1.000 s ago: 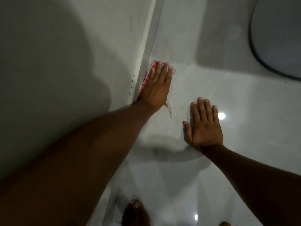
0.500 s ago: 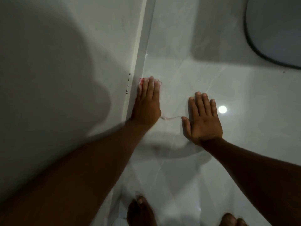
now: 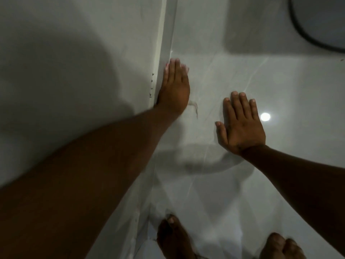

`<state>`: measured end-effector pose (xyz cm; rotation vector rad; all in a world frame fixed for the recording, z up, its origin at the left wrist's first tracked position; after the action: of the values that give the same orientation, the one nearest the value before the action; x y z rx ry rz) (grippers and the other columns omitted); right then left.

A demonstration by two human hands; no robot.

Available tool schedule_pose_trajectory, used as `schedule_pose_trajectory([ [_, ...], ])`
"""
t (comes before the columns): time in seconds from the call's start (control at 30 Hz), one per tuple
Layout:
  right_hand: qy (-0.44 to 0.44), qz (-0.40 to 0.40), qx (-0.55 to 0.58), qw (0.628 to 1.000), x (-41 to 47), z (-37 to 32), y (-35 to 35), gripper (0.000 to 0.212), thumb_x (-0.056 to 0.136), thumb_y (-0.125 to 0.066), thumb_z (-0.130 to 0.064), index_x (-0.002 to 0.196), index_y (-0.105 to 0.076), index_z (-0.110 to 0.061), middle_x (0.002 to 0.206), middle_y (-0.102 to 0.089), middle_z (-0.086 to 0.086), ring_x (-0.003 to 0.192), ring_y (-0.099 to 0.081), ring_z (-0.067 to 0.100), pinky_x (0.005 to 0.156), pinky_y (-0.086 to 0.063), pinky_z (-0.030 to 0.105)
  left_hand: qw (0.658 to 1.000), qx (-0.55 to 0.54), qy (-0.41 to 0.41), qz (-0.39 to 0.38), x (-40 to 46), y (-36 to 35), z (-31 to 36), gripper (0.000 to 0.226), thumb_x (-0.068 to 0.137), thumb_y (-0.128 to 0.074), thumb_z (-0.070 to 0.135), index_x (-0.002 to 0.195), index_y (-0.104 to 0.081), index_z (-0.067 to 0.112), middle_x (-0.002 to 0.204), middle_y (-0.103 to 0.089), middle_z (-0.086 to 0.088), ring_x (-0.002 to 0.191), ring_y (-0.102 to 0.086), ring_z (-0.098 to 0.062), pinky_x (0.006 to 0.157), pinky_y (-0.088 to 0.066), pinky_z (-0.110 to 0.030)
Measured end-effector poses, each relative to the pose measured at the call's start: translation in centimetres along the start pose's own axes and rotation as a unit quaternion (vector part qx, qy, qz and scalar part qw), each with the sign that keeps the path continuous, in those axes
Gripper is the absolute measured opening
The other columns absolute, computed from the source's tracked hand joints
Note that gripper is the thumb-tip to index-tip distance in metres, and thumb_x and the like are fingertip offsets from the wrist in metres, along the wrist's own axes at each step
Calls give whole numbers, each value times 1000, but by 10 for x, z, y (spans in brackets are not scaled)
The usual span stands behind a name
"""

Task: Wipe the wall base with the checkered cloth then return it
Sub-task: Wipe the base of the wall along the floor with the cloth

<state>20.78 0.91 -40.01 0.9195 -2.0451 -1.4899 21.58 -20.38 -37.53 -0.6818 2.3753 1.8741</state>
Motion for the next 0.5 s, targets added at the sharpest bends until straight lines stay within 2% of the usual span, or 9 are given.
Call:
schedule_pose_trajectory([
  [0.1,-2,-2,-3,1000,0,1,-3,76,100,-33,-50,160,-23,-5,169,-16,21,158,-7,35,128,-4,51,999,-30,21,-13,38,4,-10,89,94,-61,29,153,-6,-8,162,-7,-34,151,-6,-49,123,-1,-53],
  [0.23,-4,1,-4,1000,0,2,-1,77,100,-35,-50,160,-23,-4,169,-16,21,158,-6,34,128,-4,51,994,-102,28,11,24,1,-6,102,86,-69,42,155,-8,-4,163,-9,-31,152,-4,-47,125,1,-53],
  [0.3,-4,6,-2,1000,0,1,0,76,99,-37,-49,159,-25,-3,168,-18,22,158,-8,35,128,-6,52,990,-135,21,23,13,-3,-2,100,86,-70,38,156,-10,-2,164,-10,-28,153,-3,-45,127,-1,-52],
  [0.4,-7,5,-3,1000,0,1,-1,76,99,-37,-49,159,-26,-3,168,-19,22,158,-9,36,127,-8,53,990,-134,31,23,23,-3,-3,95,90,-67,35,157,-9,1,165,-9,-26,154,-3,-41,127,0,-49],
  [0.5,-7,1,-5,1000,-1,2,-1,76,99,-35,-50,159,-26,-3,168,-18,22,158,-9,36,127,-8,54,993,-118,20,8,51,4,-7,108,86,-70,45,157,-2,1,166,-2,-25,154,2,-40,127,1,-49],
])
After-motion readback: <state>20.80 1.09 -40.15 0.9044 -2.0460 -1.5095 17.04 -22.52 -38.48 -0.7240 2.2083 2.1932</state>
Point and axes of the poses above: each hand's wrist, its own x-axis towards the middle knuckle, its own y-axis out of the back of the hand, z = x × y, the point moved 7 cm from there along x, towards the middle knuckle
